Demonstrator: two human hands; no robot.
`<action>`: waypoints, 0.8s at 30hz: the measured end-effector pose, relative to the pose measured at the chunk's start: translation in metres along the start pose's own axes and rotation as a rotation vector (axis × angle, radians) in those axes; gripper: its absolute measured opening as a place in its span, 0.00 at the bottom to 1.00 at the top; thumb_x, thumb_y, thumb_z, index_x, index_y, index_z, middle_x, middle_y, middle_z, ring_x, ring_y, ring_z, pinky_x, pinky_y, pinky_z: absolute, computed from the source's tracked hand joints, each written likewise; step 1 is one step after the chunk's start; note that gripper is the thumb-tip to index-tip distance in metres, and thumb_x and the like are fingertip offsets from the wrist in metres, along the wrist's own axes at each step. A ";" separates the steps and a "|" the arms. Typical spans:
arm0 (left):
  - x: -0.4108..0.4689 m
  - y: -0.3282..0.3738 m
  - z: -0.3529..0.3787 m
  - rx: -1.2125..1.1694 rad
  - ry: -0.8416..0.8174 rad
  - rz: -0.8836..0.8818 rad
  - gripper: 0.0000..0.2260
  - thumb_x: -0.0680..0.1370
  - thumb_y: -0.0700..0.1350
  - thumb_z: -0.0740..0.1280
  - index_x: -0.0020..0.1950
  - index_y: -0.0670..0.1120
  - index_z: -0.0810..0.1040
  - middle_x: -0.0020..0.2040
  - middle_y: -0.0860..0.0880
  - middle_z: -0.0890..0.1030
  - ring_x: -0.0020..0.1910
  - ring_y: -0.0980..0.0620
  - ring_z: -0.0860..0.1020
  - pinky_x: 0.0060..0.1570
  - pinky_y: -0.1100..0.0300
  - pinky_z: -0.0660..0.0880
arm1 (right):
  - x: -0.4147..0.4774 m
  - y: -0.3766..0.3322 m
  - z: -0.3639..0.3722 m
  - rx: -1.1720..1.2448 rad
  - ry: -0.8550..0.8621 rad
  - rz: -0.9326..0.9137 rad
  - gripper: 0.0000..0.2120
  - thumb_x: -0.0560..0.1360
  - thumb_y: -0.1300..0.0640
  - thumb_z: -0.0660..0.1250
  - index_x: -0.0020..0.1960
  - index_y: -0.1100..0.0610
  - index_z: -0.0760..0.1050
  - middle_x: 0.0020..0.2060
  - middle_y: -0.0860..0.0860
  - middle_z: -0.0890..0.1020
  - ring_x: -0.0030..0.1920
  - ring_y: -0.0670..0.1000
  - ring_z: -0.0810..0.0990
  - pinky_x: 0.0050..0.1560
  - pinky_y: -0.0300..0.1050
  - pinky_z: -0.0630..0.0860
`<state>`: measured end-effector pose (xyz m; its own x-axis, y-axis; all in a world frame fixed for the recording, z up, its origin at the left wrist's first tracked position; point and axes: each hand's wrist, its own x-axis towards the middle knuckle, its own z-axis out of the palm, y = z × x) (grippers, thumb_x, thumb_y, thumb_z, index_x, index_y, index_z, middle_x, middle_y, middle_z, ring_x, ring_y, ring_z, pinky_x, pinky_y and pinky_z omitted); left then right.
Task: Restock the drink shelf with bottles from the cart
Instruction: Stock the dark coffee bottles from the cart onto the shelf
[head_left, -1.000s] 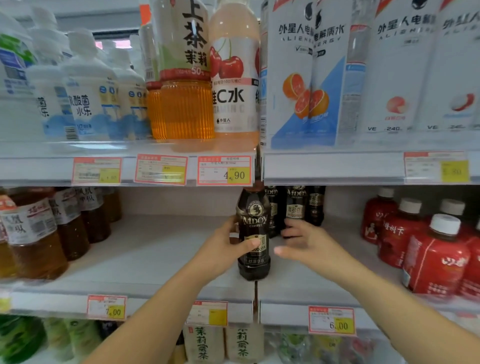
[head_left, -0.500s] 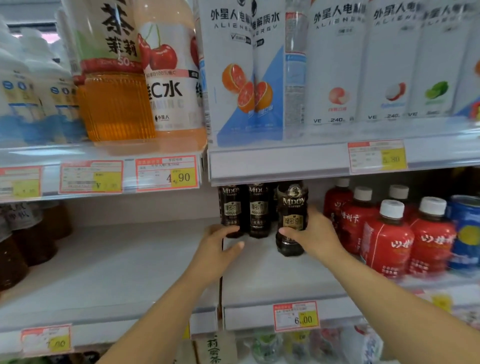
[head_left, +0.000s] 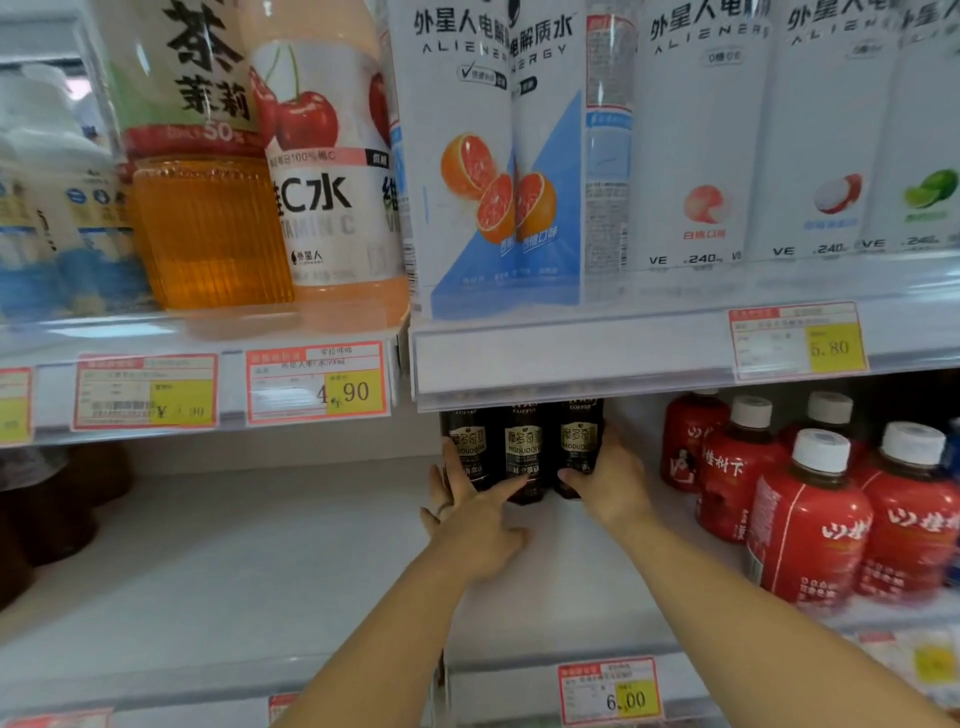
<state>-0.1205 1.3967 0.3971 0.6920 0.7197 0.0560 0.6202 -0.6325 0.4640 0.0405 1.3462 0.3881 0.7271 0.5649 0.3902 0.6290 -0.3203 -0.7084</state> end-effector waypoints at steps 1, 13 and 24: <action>0.001 -0.001 0.001 0.006 -0.008 -0.007 0.28 0.76 0.52 0.66 0.71 0.68 0.57 0.69 0.48 0.22 0.72 0.41 0.29 0.71 0.41 0.41 | 0.001 0.001 0.000 -0.008 0.000 0.003 0.28 0.67 0.59 0.75 0.63 0.61 0.68 0.57 0.59 0.79 0.57 0.59 0.78 0.53 0.48 0.74; -0.016 -0.011 -0.009 0.020 0.053 0.056 0.33 0.75 0.54 0.66 0.72 0.68 0.50 0.72 0.51 0.27 0.75 0.43 0.41 0.72 0.39 0.45 | -0.018 -0.015 -0.019 0.081 -0.008 -0.043 0.31 0.66 0.55 0.75 0.65 0.61 0.67 0.59 0.60 0.76 0.61 0.60 0.74 0.55 0.45 0.71; -0.207 -0.142 -0.020 -0.133 0.660 0.166 0.14 0.76 0.45 0.61 0.60 0.47 0.77 0.55 0.50 0.78 0.53 0.54 0.74 0.53 0.59 0.71 | -0.222 -0.111 0.031 0.125 -0.198 -0.768 0.10 0.72 0.56 0.66 0.54 0.55 0.78 0.45 0.47 0.81 0.47 0.47 0.78 0.49 0.43 0.75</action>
<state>-0.3593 1.3432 0.3375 0.3781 0.6667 0.6423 0.4458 -0.7392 0.5048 -0.1990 1.2799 0.3623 0.0338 0.7212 0.6919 0.8899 0.2934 -0.3493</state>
